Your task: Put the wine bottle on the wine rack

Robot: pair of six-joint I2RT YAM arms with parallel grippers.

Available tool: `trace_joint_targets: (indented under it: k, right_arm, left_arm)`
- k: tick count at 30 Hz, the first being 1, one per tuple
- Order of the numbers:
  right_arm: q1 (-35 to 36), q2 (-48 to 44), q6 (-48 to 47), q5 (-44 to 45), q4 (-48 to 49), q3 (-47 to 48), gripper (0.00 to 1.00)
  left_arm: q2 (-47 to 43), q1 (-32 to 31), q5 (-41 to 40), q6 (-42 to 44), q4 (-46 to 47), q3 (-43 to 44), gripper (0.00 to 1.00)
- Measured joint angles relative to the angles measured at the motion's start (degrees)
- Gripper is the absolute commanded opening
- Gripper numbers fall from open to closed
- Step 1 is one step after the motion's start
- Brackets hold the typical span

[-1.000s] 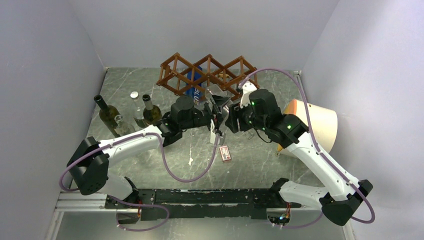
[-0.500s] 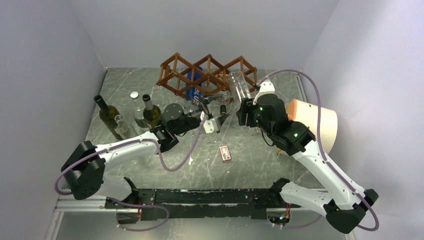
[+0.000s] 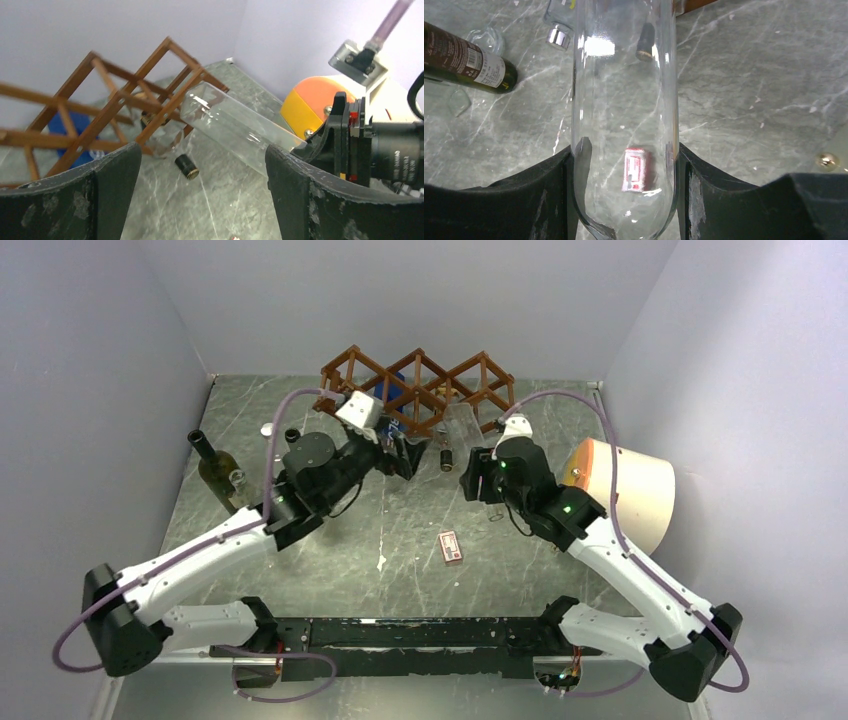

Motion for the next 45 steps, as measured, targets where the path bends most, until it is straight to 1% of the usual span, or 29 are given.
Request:
trace_joint_targets:
  k: [4, 8, 11, 14, 19, 23, 26, 30, 39, 45]
  right_arm:
    - [0.0, 2.4, 1.2, -1.8, 4.3, -2.2, 0.00]
    - [0.0, 6.9, 2.8, -3.9, 9.1, -4.3, 0.00]
    - [0.0, 11.4, 3.9, -4.9, 12.1, -4.4, 0.00]
    - [0.0, 15.6, 4.9, -5.4, 14.5, -4.3, 0.00]
    - [0.0, 21.3, 6.9, -5.1, 17.5, -2.8, 0.00]
    - [0.0, 24.0, 7.0, -5.2, 19.5, 0.5, 0.00]
    - [0.0, 26.2, 7.0, -5.3, 20.3, 3.6, 0.00]
    - [0.0, 28.2, 7.0, -5.0, 20.4, 5.1, 0.00]
    - [0.0, 30.8, 8.3, -4.6, 21.1, 6.4, 0.00]
    - [0.0, 33.7, 9.6, -2.0, 24.9, 6.5, 0.00]
  left_arm:
    - [-4.9, 0.5, -6.5, -4.8, -10.3, 0.6, 0.99]
    - [-7.7, 0.9, -10.8, -6.2, -20.6, 2.6, 0.99]
    - [-10.0, 1.0, -12.4, -6.0, -25.6, 2.7, 1.00]
    - [-12.7, 1.0, -13.2, -5.1, -28.4, 2.4, 1.00]
    - [-16.8, 1.0, -14.2, -3.3, -29.4, 1.4, 0.99]
    - [-18.0, 1.0, -15.0, -2.4, -29.5, 0.9, 1.00]
    - [-19.3, 1.0, -14.5, -1.8, -28.9, -1.1, 1.00]
    - [-21.3, 1.0, -12.6, -1.0, -28.0, -4.2, 1.00]
    - [-21.4, 1.0, -11.4, -0.5, -27.5, -4.4, 1.00]
    - [-21.4, 1.0, -11.2, -0.5, -27.4, -4.4, 1.00]
